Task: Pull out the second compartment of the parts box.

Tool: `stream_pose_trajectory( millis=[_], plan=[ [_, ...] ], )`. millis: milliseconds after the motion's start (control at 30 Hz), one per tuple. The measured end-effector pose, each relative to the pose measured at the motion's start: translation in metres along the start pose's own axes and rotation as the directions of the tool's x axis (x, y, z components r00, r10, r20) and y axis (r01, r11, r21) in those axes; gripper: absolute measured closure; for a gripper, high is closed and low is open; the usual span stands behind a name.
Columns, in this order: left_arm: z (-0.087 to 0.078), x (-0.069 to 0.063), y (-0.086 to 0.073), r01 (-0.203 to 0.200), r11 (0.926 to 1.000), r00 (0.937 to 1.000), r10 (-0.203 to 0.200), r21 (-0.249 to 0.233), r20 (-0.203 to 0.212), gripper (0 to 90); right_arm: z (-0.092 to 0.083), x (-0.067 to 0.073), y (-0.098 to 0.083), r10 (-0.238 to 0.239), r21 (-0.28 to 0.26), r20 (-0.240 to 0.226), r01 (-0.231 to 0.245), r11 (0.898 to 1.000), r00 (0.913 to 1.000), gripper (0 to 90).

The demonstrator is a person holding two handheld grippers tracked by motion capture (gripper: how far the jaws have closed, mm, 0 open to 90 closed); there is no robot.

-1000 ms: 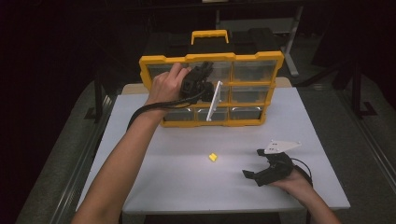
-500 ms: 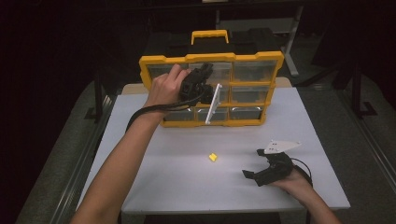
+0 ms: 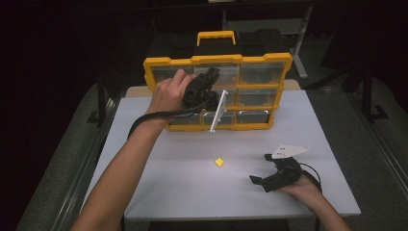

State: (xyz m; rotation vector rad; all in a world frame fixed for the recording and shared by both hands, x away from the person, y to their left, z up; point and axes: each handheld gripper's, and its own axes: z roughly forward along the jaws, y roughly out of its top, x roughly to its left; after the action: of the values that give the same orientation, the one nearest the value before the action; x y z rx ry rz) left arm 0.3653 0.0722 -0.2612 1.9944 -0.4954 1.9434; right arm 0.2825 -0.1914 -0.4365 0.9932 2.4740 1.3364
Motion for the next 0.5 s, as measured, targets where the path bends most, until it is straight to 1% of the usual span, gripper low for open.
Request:
stream_pose_trajectory(
  millis=[33,100,200,300,400,500],
  plan=[
    [-0.001,0.000,0.000,0.003,1.0000,1.0000,-0.003,-0.002,-0.001,80.5,0.000,0.000,0.000,0.000,0.000,0.000,0.000,1.000,1.0000,0.0],
    [-0.002,0.000,0.001,-0.005,1.0000,1.0000,0.005,-0.002,-0.003,80.5,0.000,0.000,0.000,0.000,0.000,0.001,0.000,1.000,1.0000,0.0],
    [-0.004,0.000,0.002,-0.004,1.0000,1.0000,0.004,-0.003,-0.004,80.6,0.000,0.000,0.000,0.000,0.001,0.001,0.000,1.000,1.0000,0.0],
    [-0.008,0.000,0.003,-0.013,0.9999,0.9998,0.013,-0.007,-0.011,80.6,0.000,0.000,0.000,0.003,0.001,0.000,-0.003,1.000,1.0000,0.0],
    [-0.010,-0.001,0.004,-0.007,0.9999,0.9999,0.007,-0.009,-0.011,80.7,0.000,0.000,0.000,0.004,0.002,-0.001,-0.004,1.000,1.0000,0.0],
    [-0.013,0.000,0.005,-0.015,0.9998,0.9998,0.015,-0.011,-0.013,80.7,0.000,0.000,0.000,0.004,0.002,0.000,-0.004,1.000,1.0000,0.0]
  ],
)
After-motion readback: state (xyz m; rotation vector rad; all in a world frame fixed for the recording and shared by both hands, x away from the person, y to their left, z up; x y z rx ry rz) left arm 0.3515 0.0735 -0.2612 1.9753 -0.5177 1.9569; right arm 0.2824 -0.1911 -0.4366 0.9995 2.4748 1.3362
